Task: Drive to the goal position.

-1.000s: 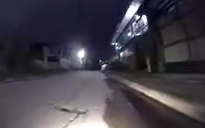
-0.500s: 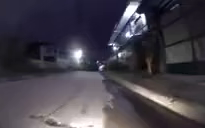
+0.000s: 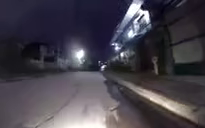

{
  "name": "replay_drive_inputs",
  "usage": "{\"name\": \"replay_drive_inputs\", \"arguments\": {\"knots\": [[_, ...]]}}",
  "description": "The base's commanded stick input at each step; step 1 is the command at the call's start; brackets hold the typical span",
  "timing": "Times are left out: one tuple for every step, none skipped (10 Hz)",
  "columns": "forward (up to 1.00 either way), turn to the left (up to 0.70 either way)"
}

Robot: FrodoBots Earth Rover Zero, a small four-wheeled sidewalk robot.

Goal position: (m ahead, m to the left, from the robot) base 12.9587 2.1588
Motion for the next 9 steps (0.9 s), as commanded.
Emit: {"name": "replay_drive_inputs", "arguments": {"knots": [[0.70,0.00],[0.70,0.00],[0.70,0.00],[0.70,0.00],[0.70,0.00],[0.70,0.00],[0.70,0.00],[0.70,0.00],[0.70,0.00]]}}
